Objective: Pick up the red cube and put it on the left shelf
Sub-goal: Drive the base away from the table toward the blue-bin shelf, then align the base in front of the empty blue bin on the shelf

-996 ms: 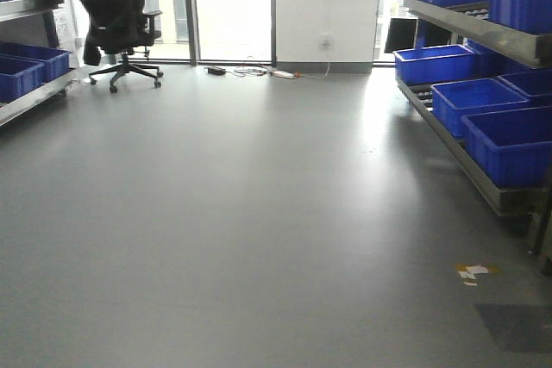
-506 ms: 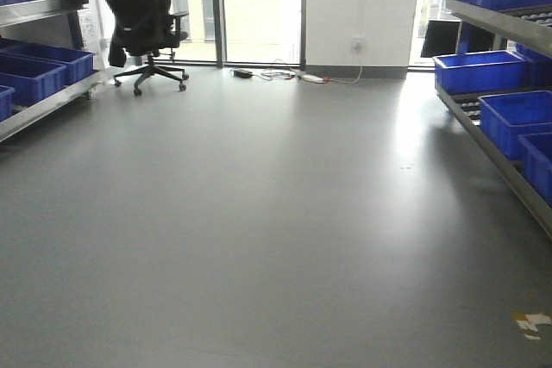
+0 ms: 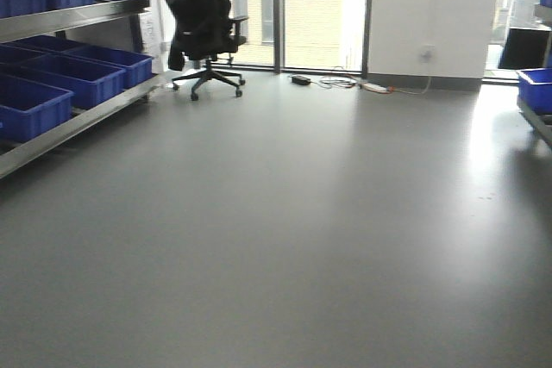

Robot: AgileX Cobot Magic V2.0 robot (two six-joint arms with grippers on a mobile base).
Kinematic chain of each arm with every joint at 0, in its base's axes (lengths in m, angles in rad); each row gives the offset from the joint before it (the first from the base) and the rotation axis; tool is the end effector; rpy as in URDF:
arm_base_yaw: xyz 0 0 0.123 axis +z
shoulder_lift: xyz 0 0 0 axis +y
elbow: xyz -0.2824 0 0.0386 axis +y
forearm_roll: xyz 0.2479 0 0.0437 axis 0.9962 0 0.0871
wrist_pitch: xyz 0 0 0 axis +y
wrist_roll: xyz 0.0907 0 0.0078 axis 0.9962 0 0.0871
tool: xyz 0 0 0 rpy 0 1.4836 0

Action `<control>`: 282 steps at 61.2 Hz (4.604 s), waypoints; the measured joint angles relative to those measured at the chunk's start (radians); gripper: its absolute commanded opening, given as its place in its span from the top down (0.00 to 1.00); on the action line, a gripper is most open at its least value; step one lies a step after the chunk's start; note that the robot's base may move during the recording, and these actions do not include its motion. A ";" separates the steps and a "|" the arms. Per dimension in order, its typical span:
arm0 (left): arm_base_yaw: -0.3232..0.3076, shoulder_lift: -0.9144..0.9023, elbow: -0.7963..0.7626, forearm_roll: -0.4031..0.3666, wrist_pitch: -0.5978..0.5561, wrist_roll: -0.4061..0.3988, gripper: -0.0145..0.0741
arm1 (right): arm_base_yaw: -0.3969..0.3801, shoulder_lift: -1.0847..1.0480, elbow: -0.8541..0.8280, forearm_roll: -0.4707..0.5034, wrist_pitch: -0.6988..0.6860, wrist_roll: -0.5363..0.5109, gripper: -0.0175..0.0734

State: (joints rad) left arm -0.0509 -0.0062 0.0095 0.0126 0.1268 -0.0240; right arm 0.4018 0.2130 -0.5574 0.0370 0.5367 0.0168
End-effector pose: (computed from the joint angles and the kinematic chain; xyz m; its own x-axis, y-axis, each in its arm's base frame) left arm 0.0563 -0.0027 0.1987 -0.0434 -0.0093 -0.9990 0.0488 0.9987 -0.0114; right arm 0.0373 0.0177 0.3356 -0.1160 0.0035 -0.9932 -0.4032 0.9137 0.0503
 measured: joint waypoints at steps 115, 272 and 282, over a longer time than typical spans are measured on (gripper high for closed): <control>0.000 0.000 0.000 0.000 0.000 0.000 0.72 | 0.000 0.000 0.000 0.000 0.000 0.000 0.69; 0.000 0.000 0.000 -0.001 0.000 0.000 0.72 | 0.000 0.000 0.000 0.000 0.004 0.000 0.69; 0.000 0.000 0.000 -0.001 0.000 0.000 0.72 | 0.000 0.000 0.000 0.000 0.004 0.000 0.69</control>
State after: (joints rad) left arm -0.0509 -0.0062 0.0095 0.0114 0.1268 -0.0240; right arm 0.4018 0.2130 -0.5574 0.0370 0.5403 0.0168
